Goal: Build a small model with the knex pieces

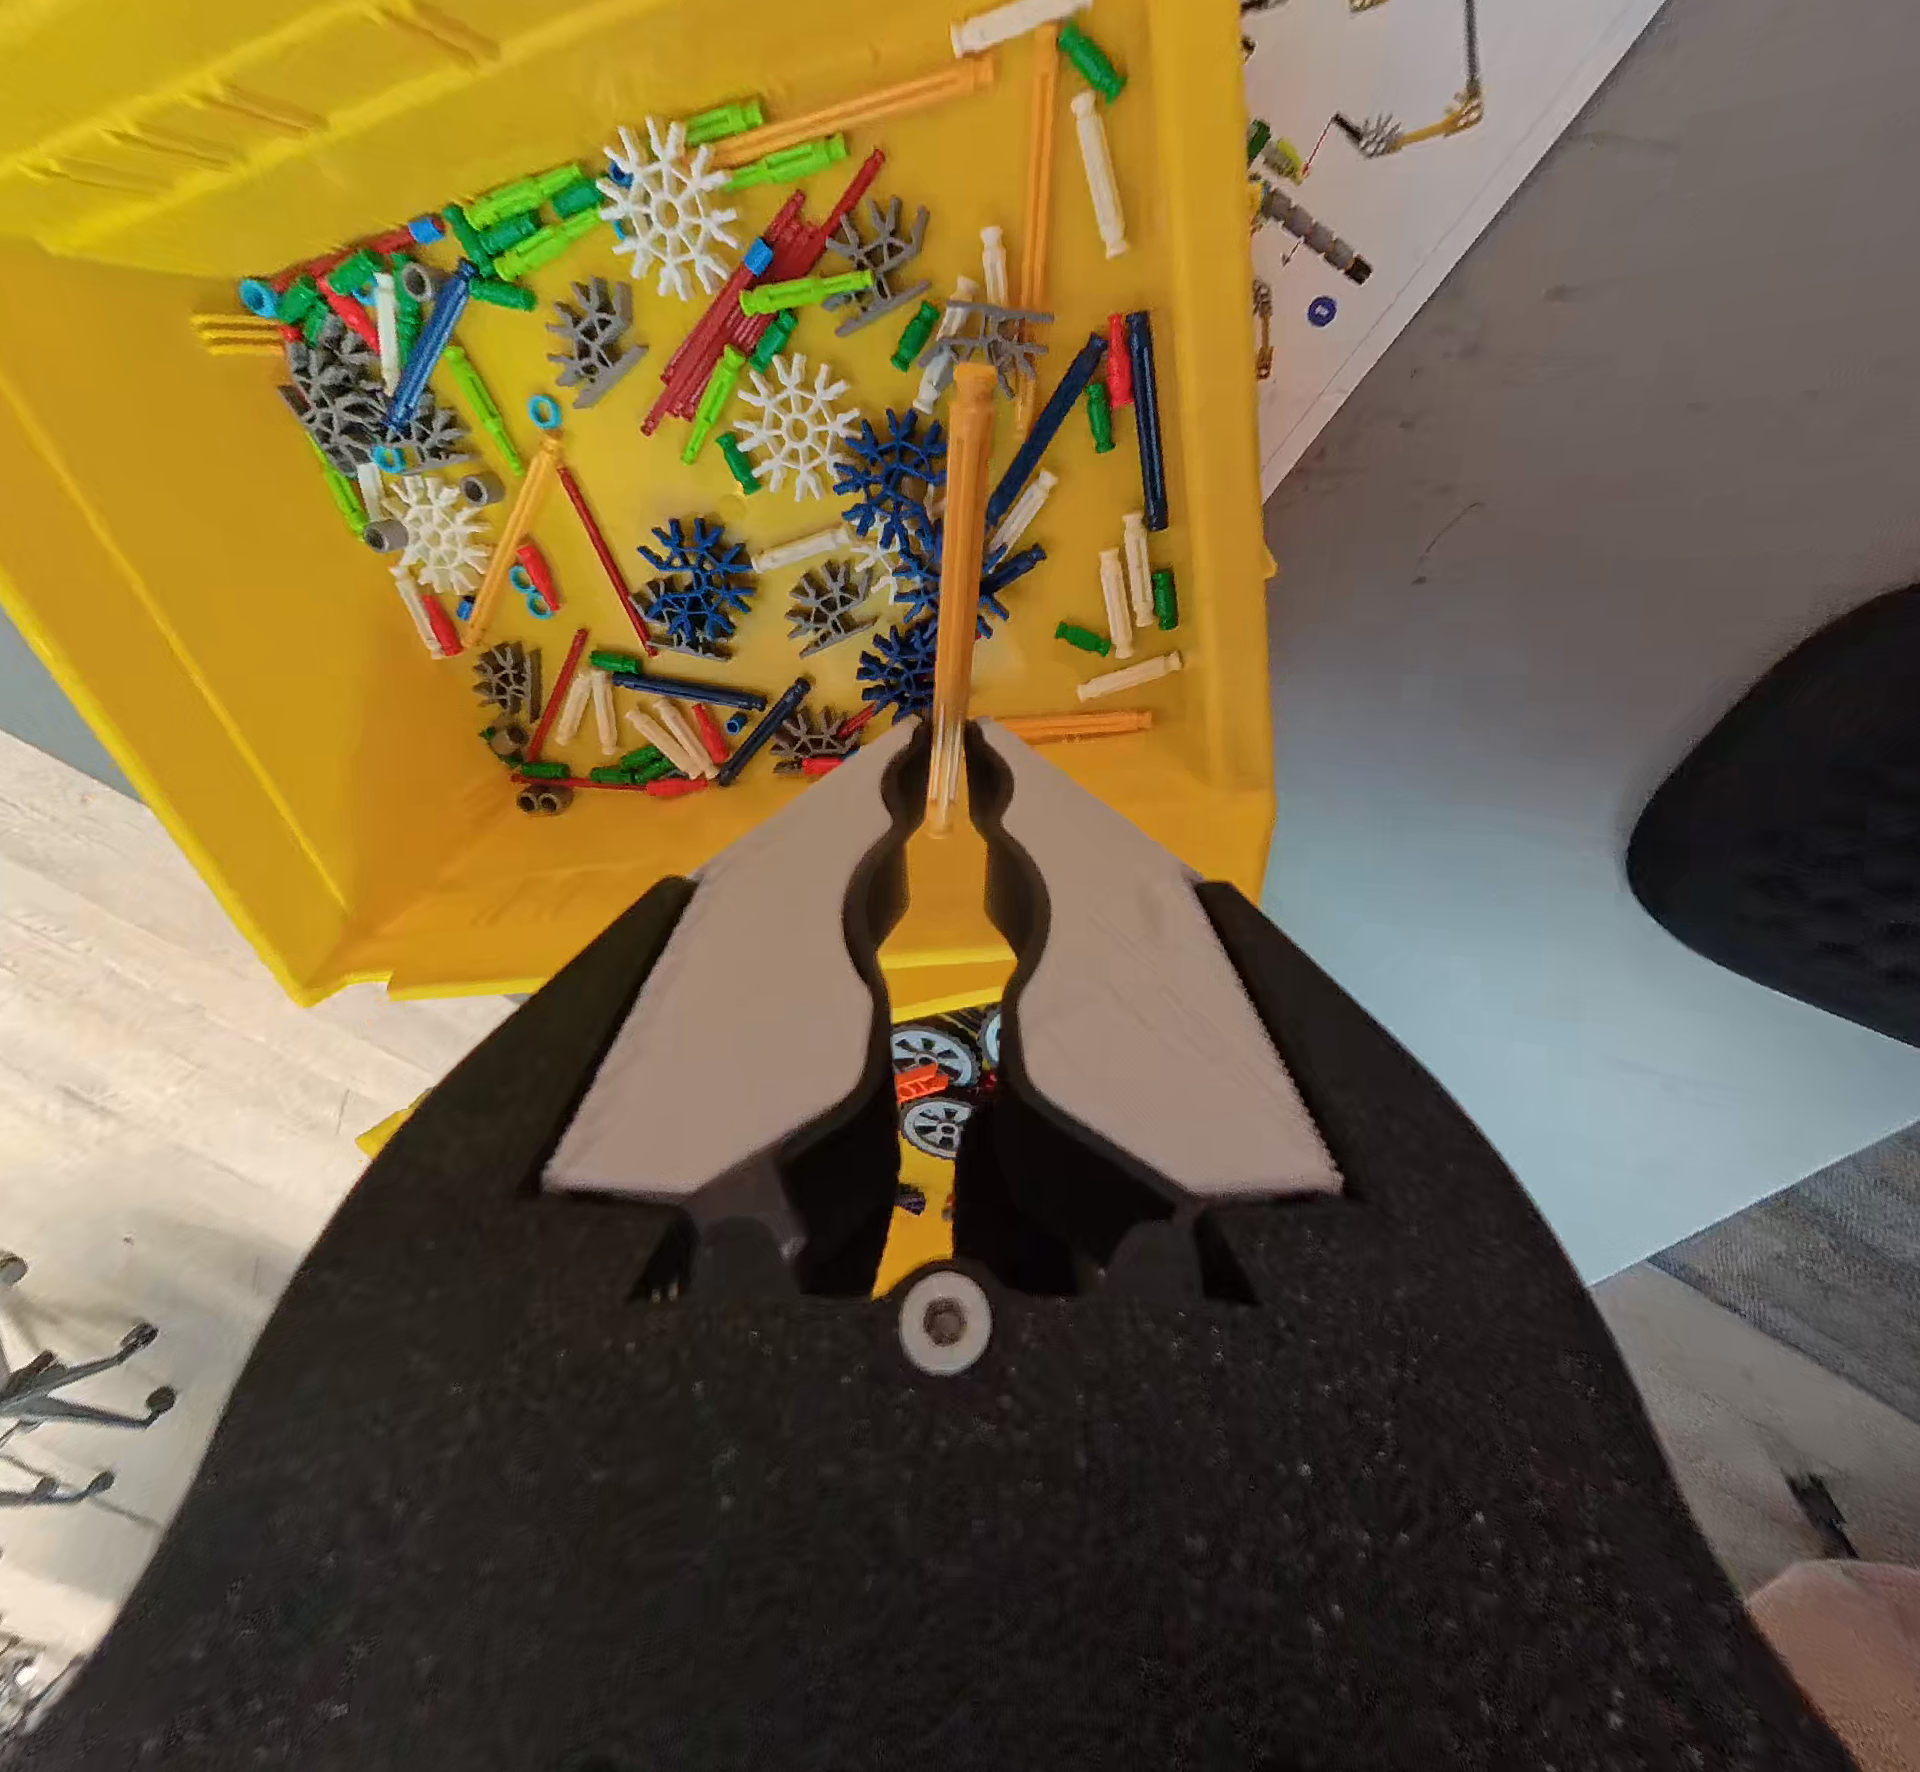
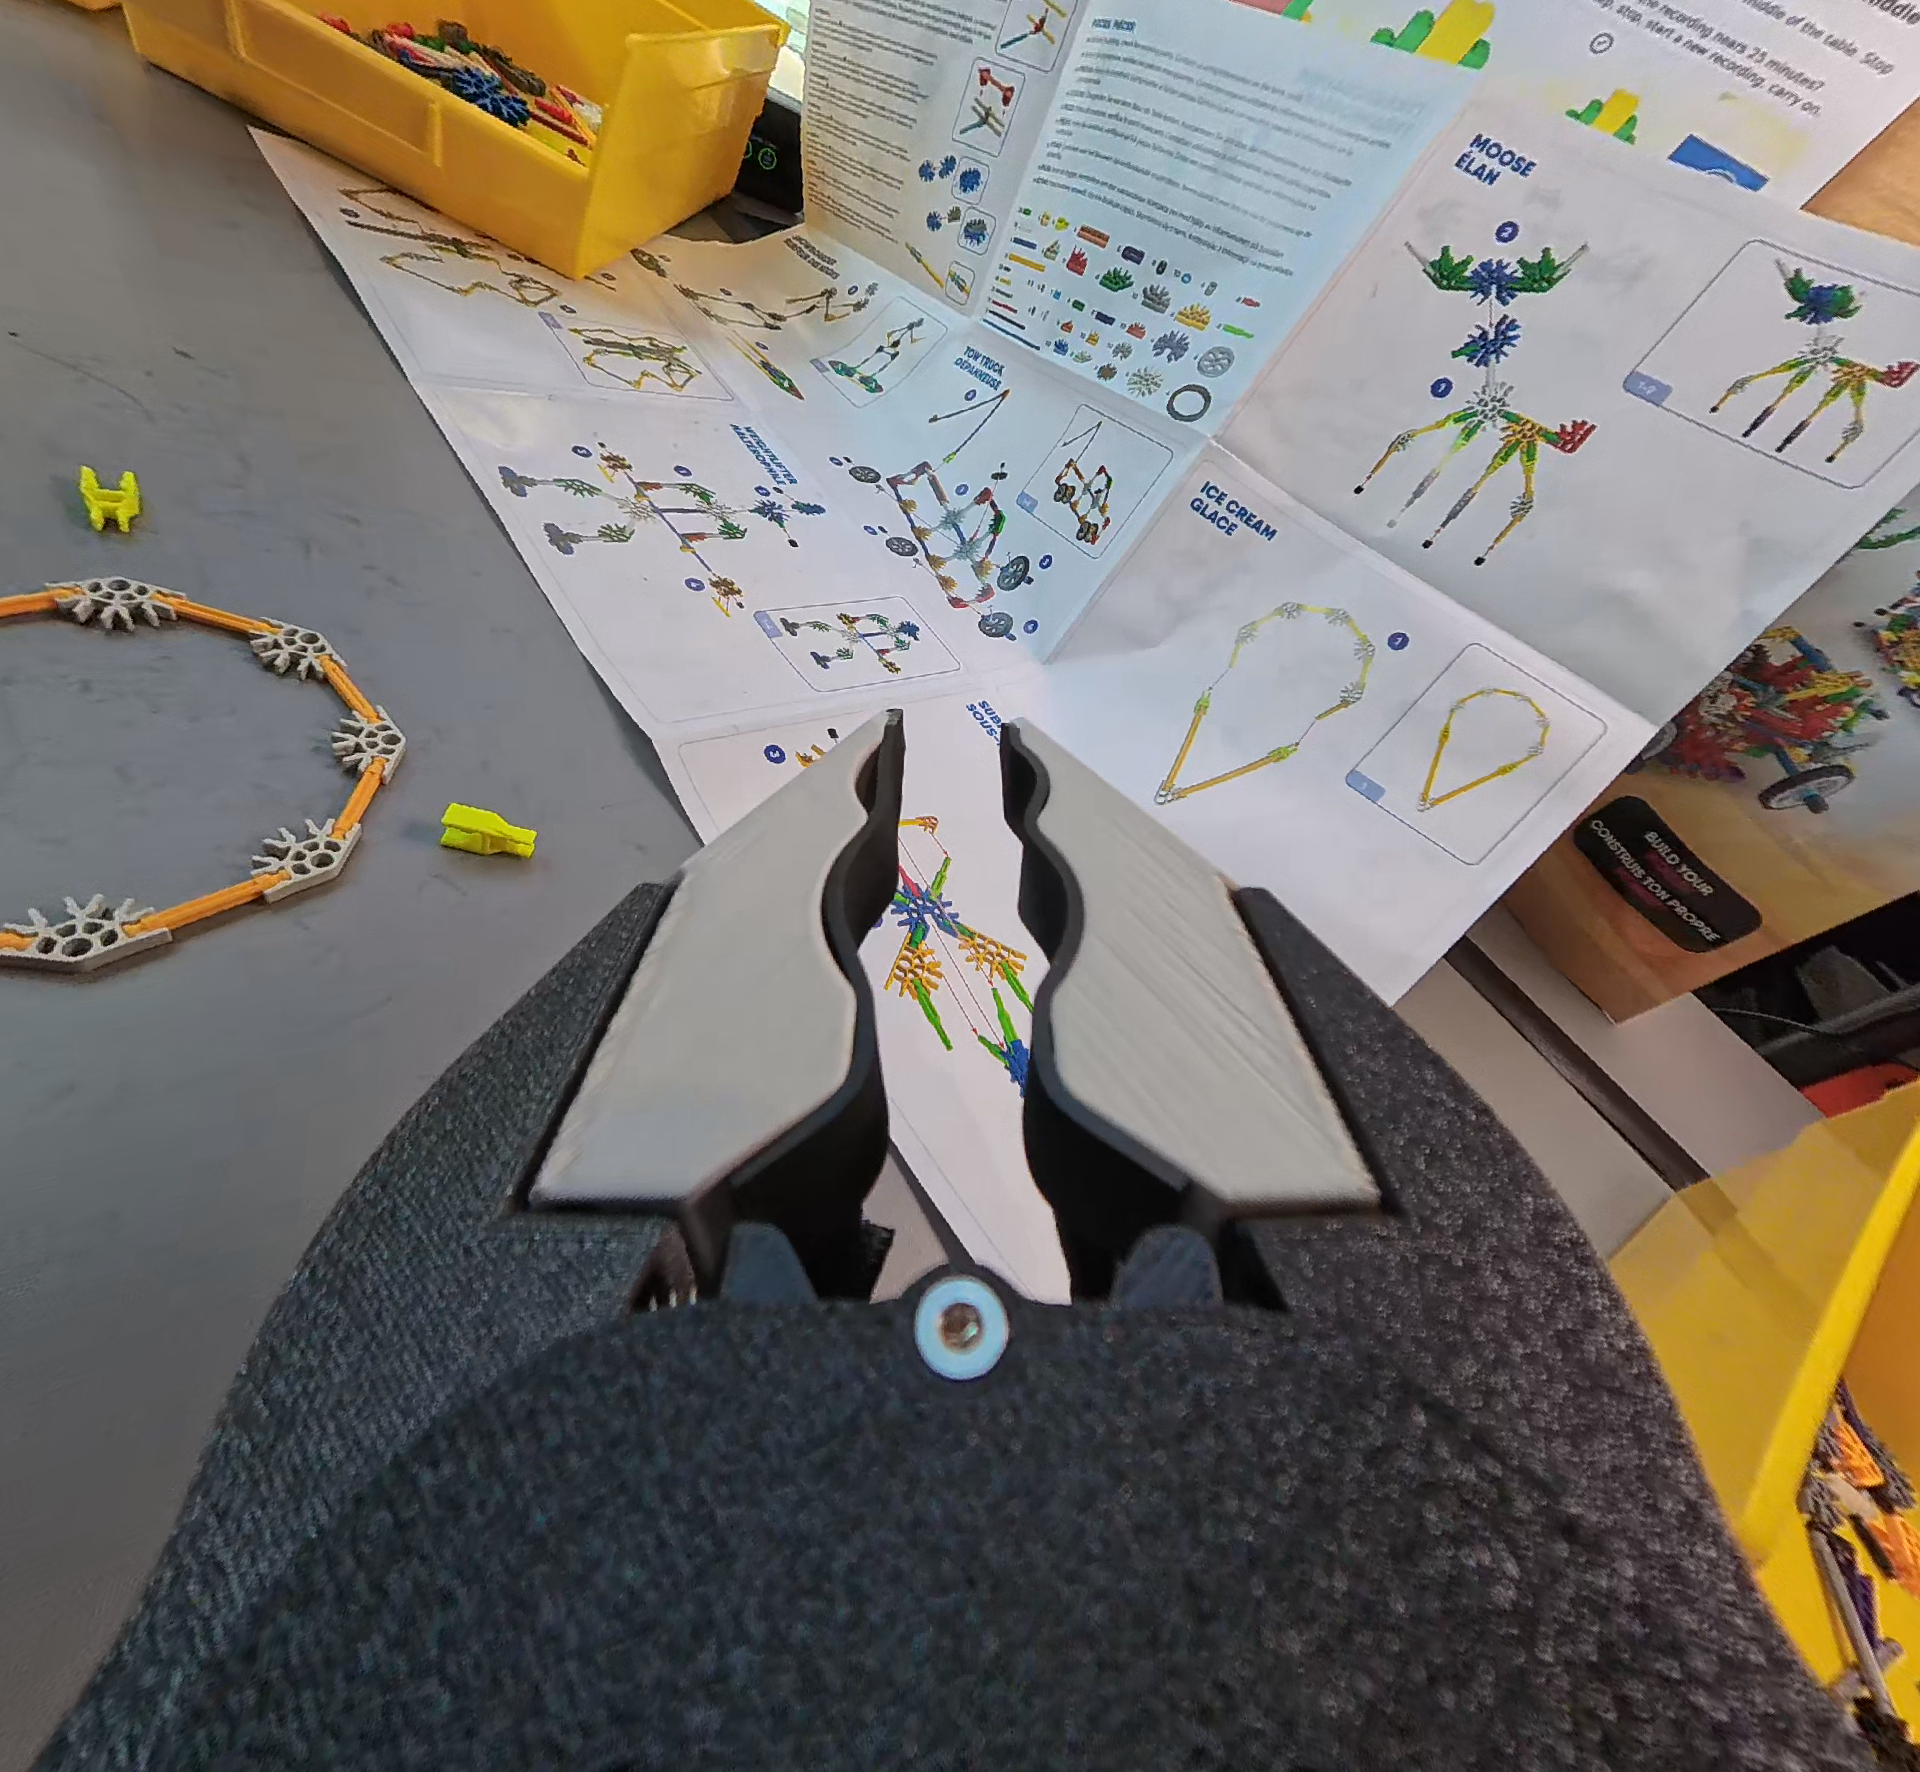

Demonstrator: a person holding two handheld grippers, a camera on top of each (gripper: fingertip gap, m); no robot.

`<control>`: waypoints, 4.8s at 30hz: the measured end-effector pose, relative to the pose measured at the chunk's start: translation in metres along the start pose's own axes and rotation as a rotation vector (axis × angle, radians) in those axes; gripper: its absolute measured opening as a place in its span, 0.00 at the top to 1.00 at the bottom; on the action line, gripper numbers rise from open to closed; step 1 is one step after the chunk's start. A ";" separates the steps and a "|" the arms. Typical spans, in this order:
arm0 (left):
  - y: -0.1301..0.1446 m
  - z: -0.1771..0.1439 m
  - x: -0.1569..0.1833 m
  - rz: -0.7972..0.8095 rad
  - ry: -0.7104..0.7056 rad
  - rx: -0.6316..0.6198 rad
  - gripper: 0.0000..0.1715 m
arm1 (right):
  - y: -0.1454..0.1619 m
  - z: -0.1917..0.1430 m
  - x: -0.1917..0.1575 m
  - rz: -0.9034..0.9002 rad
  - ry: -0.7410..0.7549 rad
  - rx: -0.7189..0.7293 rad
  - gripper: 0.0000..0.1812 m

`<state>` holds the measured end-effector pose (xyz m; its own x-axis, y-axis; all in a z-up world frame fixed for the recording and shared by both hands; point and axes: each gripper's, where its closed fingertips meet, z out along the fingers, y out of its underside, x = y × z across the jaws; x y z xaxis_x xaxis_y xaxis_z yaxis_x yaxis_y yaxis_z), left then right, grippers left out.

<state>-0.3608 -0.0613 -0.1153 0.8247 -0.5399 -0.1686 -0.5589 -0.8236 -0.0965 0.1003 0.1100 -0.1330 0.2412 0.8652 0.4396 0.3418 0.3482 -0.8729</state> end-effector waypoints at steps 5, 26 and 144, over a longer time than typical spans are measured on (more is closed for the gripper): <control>-0.043 -0.048 0.039 -0.055 0.158 0.388 0.97 | -0.004 -0.002 -0.001 -0.007 0.002 0.011 0.91; -0.100 0.013 0.132 -0.212 0.107 0.517 0.93 | -0.012 -0.004 0.003 0.027 0.035 0.041 0.88; 0.090 -0.058 0.003 -0.673 -0.452 0.595 0.87 | -0.013 -0.008 -0.043 0.143 -0.328 0.045 0.75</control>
<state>-0.4036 -0.1468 -0.0679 0.9437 0.2240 -0.2434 -0.0435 -0.6455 -0.7625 0.0927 0.0651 -0.1392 -0.0228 0.9735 0.2276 0.2839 0.2246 -0.9322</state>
